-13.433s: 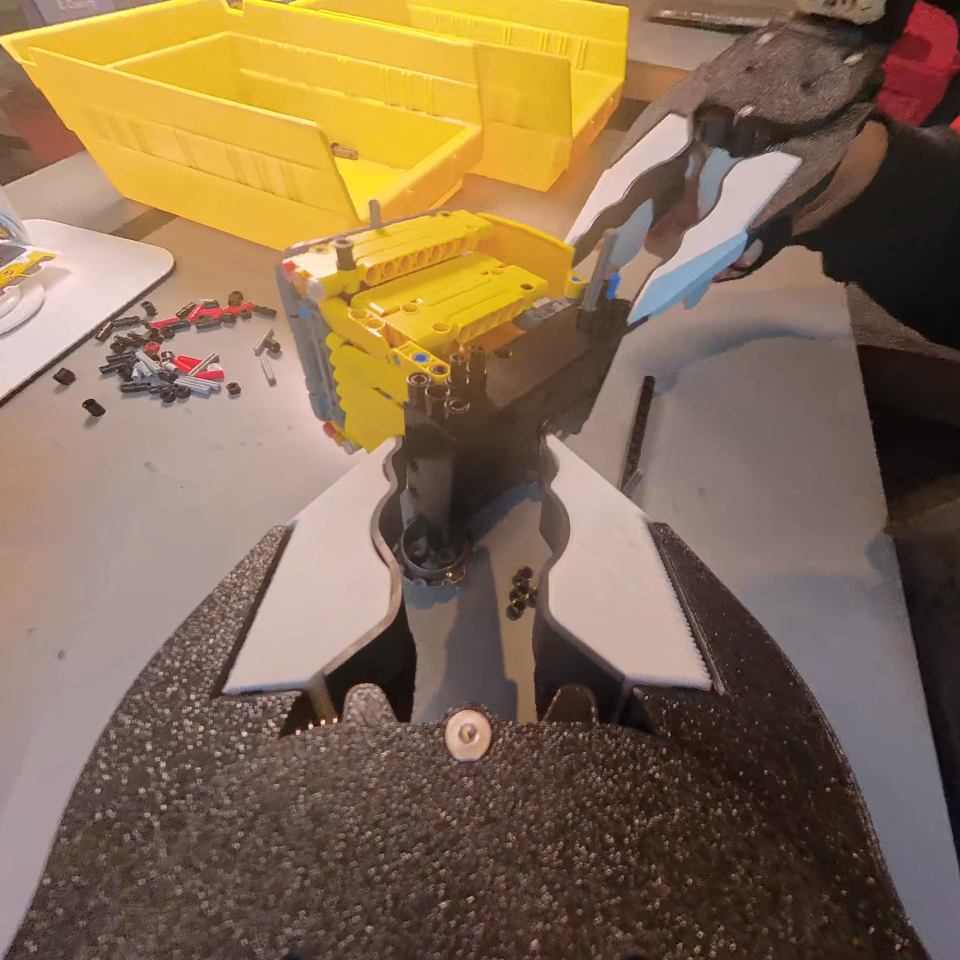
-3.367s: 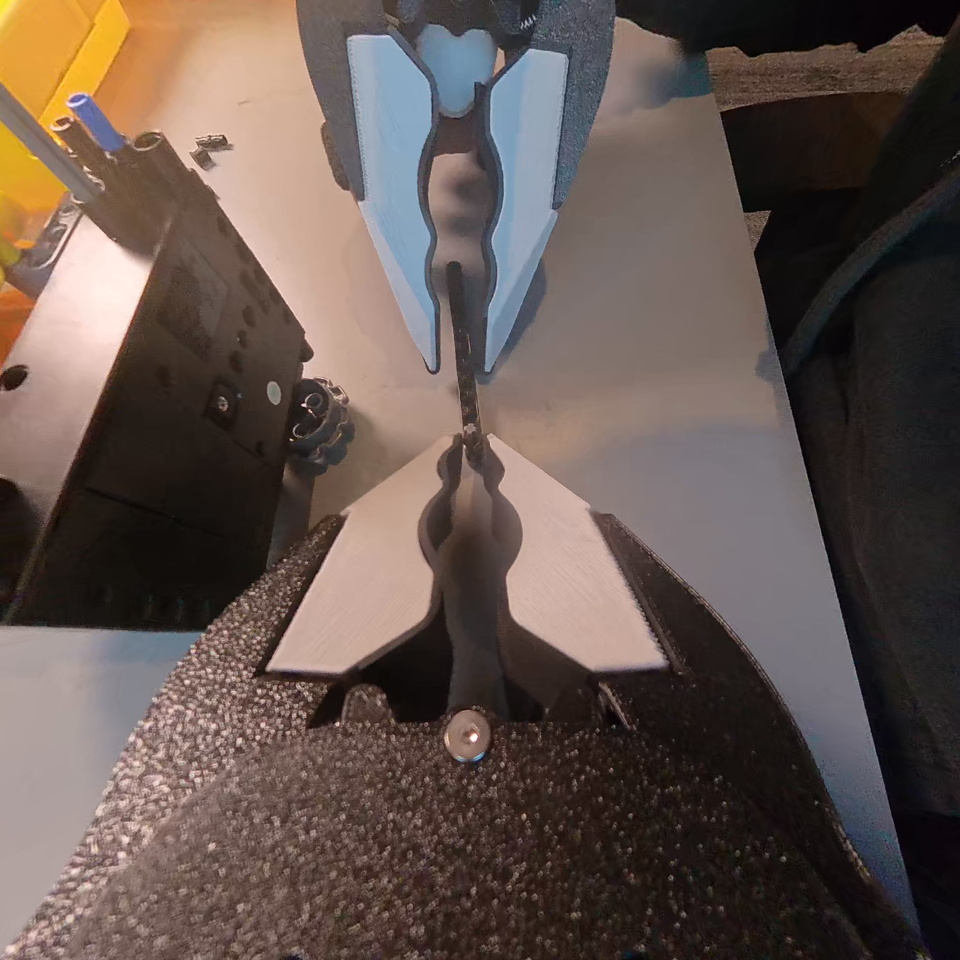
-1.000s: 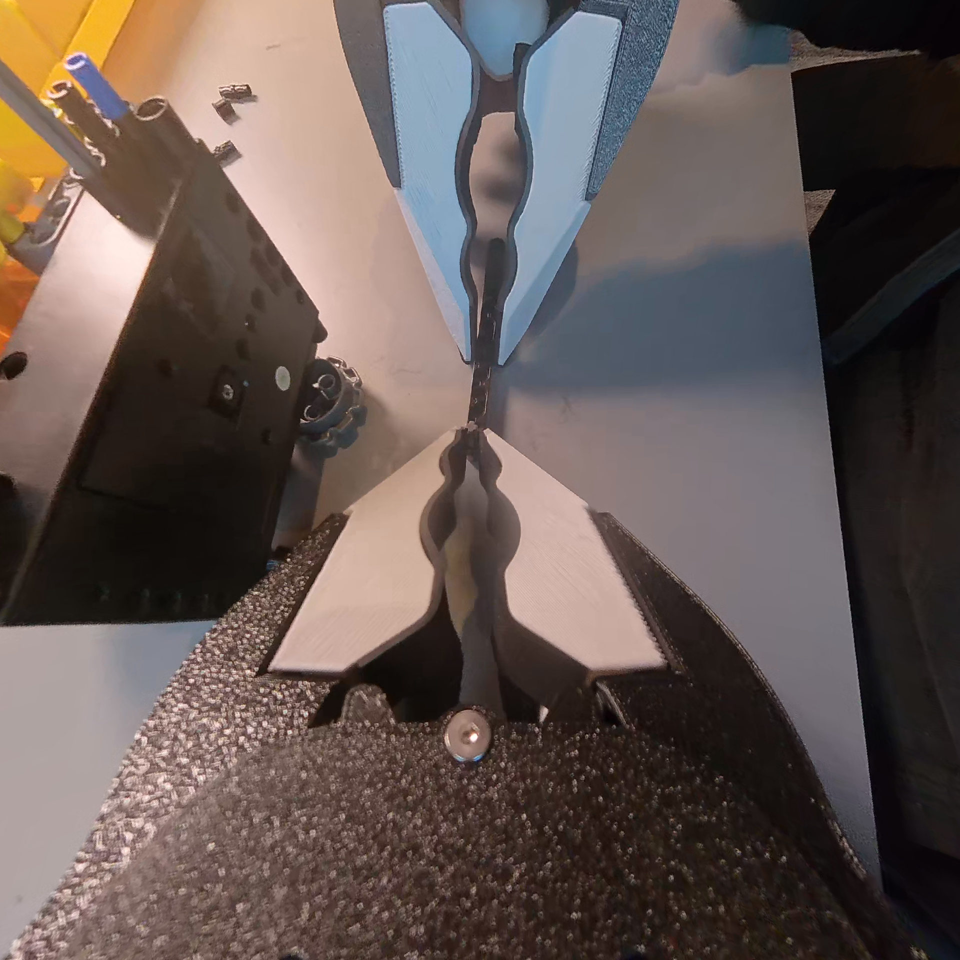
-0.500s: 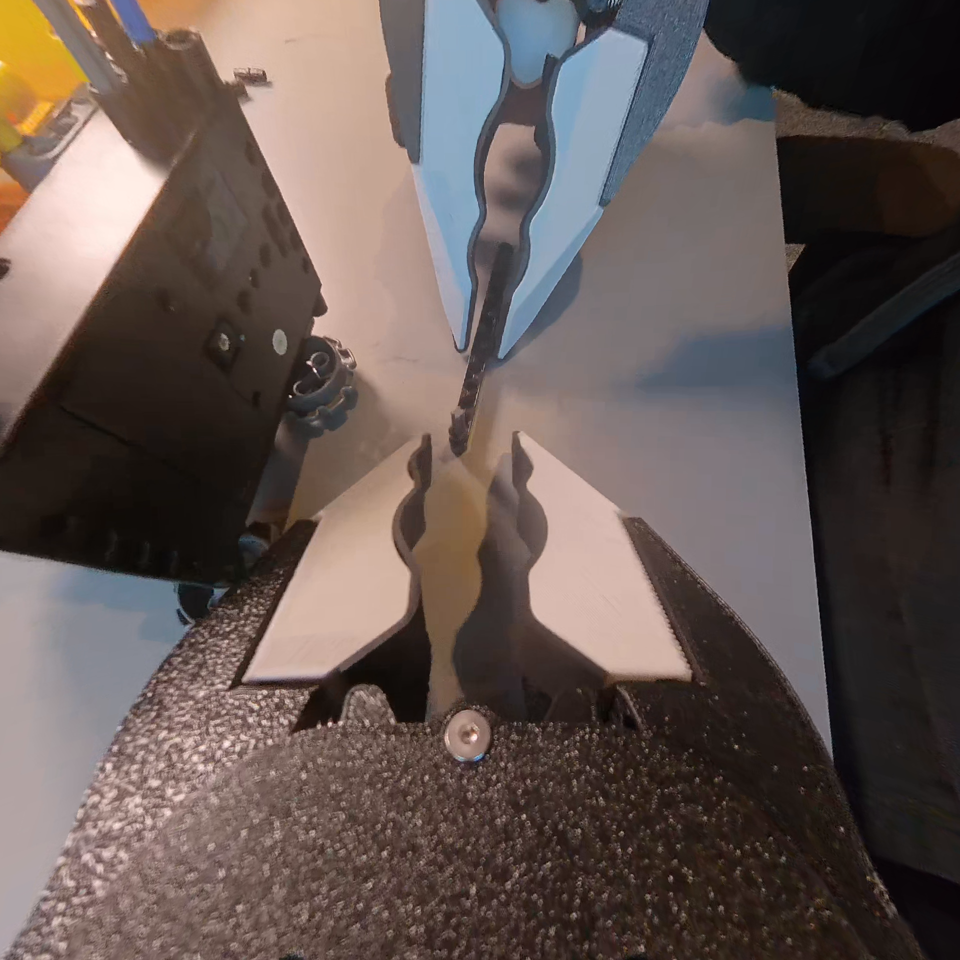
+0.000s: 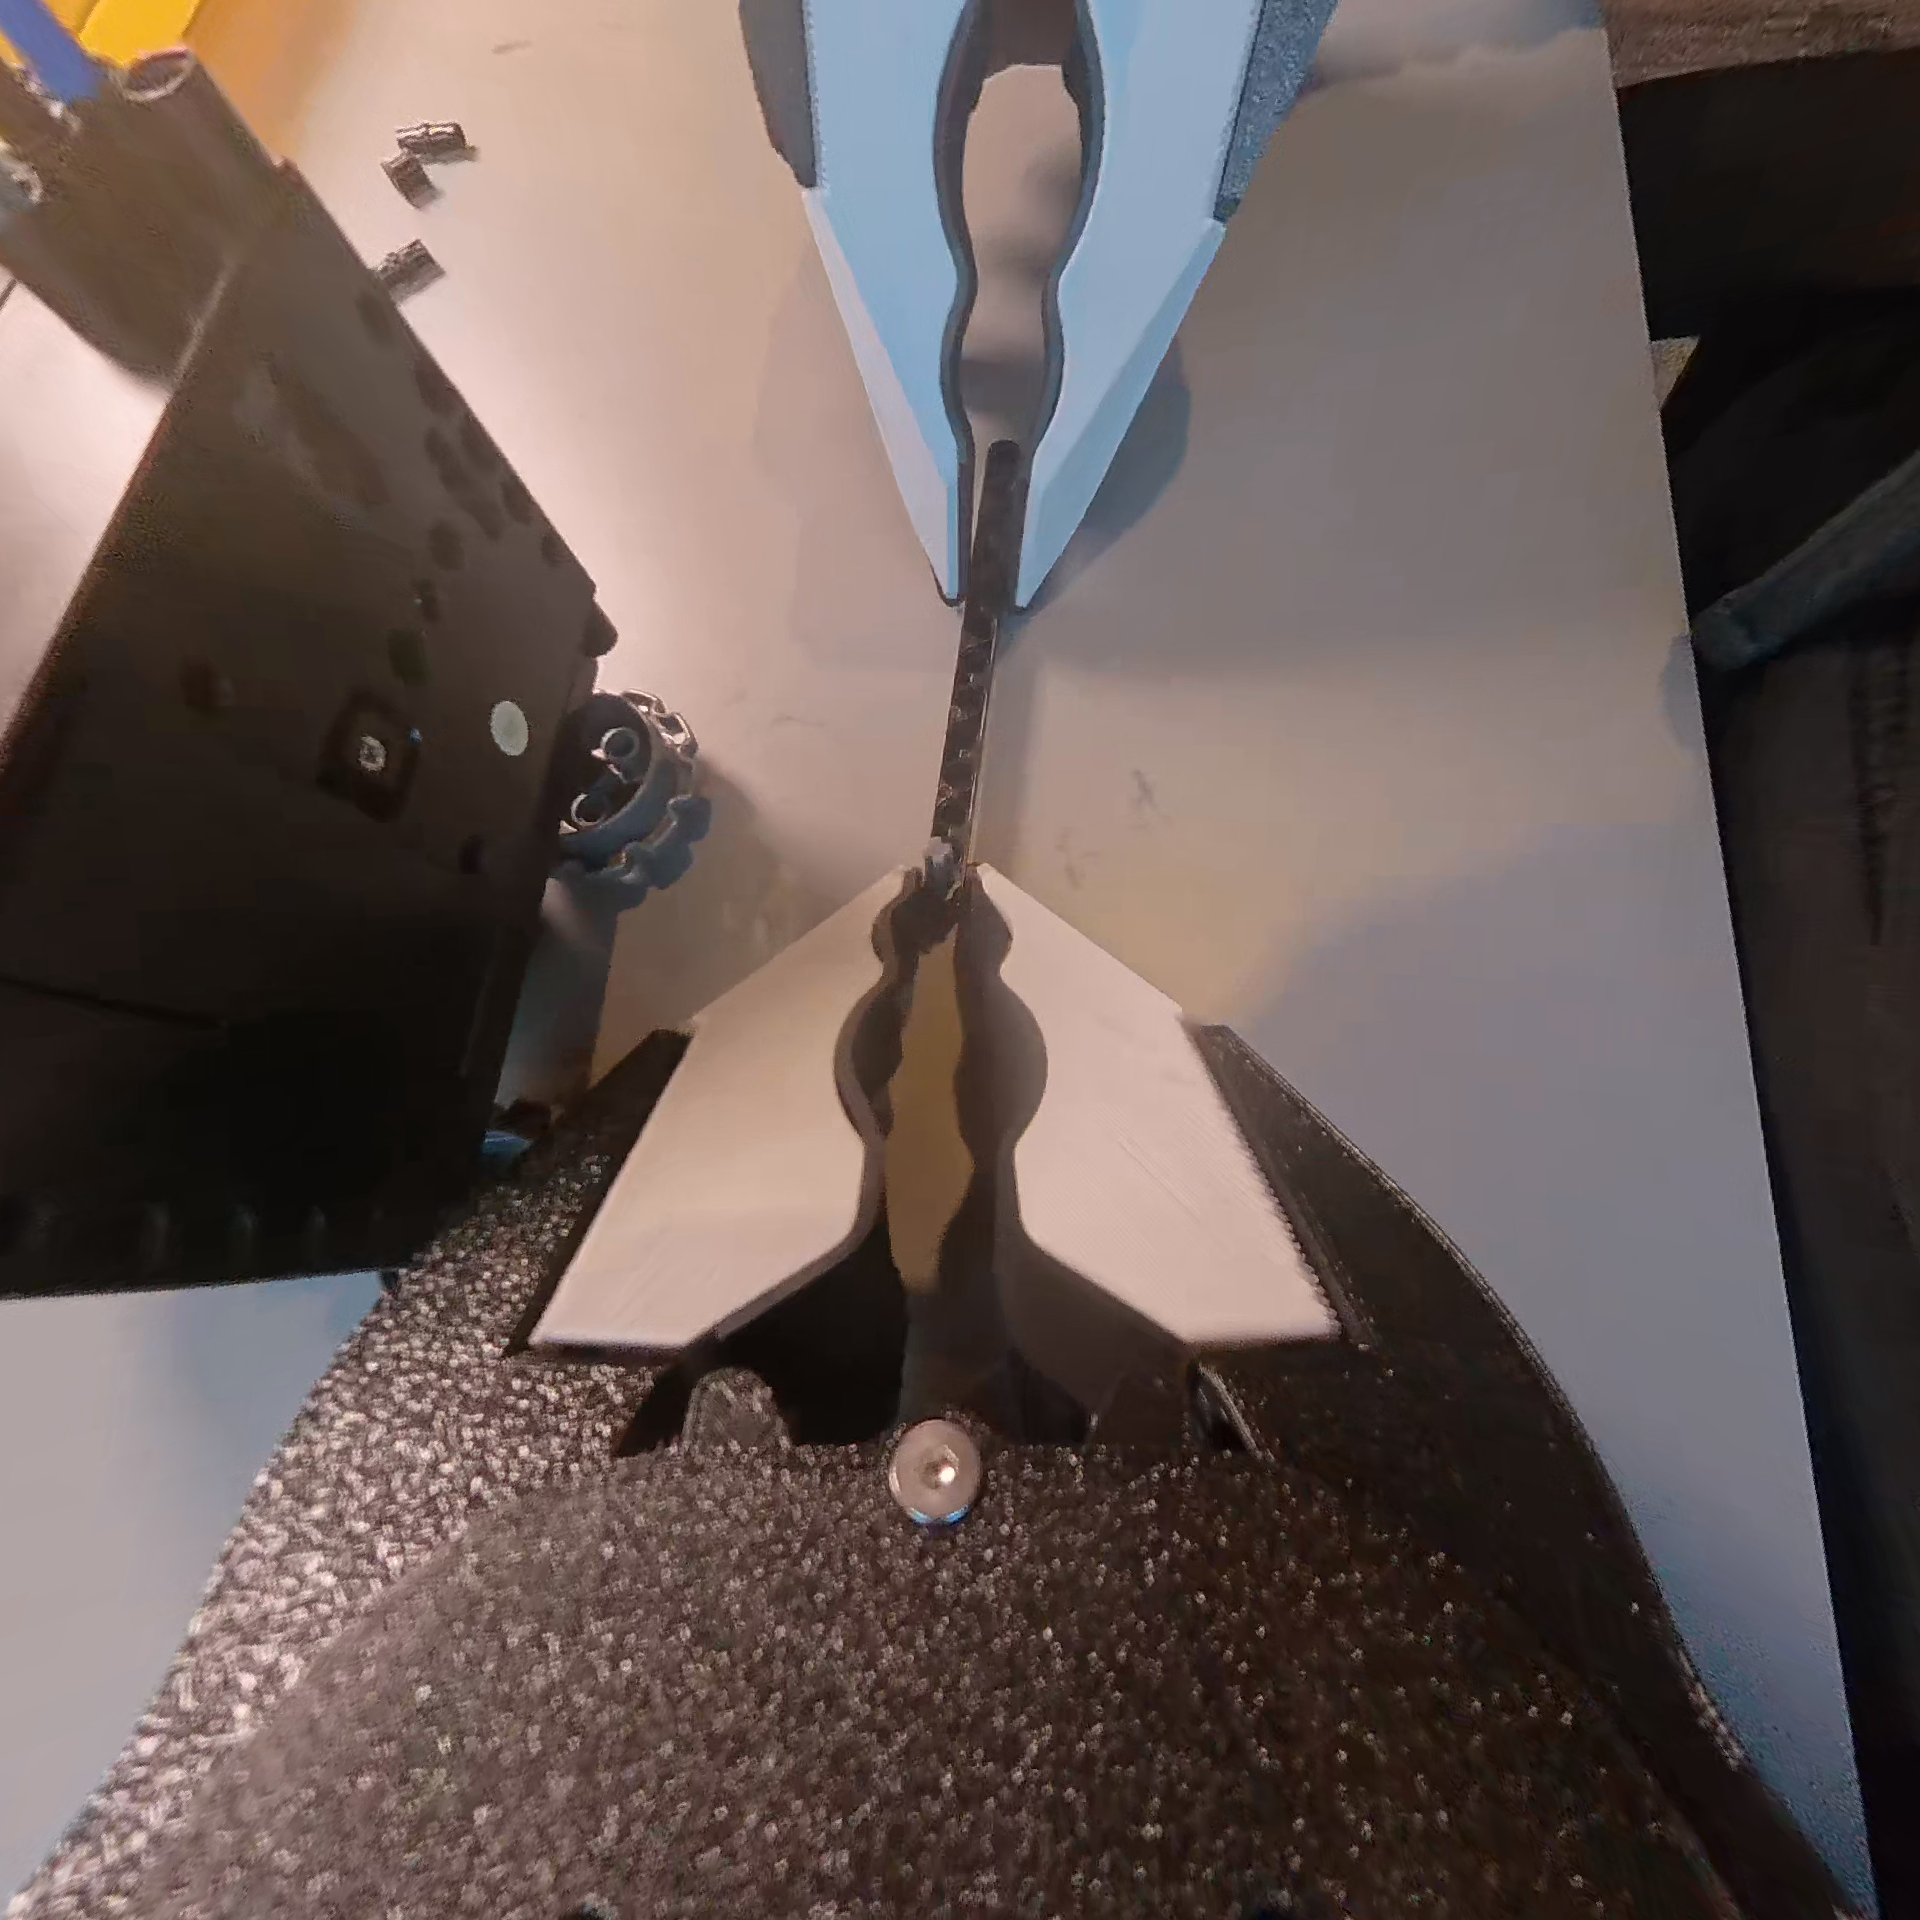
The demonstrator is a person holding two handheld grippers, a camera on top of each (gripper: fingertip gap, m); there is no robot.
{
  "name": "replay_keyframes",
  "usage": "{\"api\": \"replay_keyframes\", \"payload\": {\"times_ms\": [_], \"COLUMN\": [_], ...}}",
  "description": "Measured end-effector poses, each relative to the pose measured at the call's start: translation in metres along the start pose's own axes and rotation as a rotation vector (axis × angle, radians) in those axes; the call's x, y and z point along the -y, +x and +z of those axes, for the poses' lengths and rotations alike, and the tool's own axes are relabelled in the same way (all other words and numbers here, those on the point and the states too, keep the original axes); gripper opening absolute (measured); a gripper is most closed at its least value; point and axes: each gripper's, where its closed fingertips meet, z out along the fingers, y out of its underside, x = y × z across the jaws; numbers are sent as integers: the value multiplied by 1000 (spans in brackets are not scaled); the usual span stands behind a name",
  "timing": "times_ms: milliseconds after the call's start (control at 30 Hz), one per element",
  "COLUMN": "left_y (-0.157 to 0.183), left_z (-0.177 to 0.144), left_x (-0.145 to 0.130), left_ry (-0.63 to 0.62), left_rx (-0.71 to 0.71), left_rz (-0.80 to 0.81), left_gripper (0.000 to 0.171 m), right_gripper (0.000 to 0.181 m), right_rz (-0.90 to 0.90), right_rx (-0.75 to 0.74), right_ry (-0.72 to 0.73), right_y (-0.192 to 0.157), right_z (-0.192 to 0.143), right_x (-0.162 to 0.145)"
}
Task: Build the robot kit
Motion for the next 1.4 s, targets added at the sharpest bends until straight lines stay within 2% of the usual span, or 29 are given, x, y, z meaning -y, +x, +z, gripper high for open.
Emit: {"api": "replay_keyframes", "payload": {"times_ms": [200,500,633,900,1133,1400], "left_y": [12,10,8,10,11,8], "left_z": [-10,-17,-16,-15,-15,-15], "left_x": [-5,-14,-14,-14,-14,-14], "left_ry": [-19,7,6,13,14,11], "left_rx": [-35,-23,-18,-36,-41,-9], "left_rz": [18,-44,-46,-64,-83,-63], "left_gripper": [4,4,5,12,15,9], "right_gripper": [9,13,14,17,20,21], "right_rz": [11,118,165,289,365,430], "right_rx": [8,-45,-140,-445,-484,-476], "right_ry": [42,90,105,124,92,69], "right_y": [-6,12,36,111,134,136], "right_z": [0,-20,-28,-58,-54,-52], "right_x": [7,-6,-14,-42,-56,-65]}}
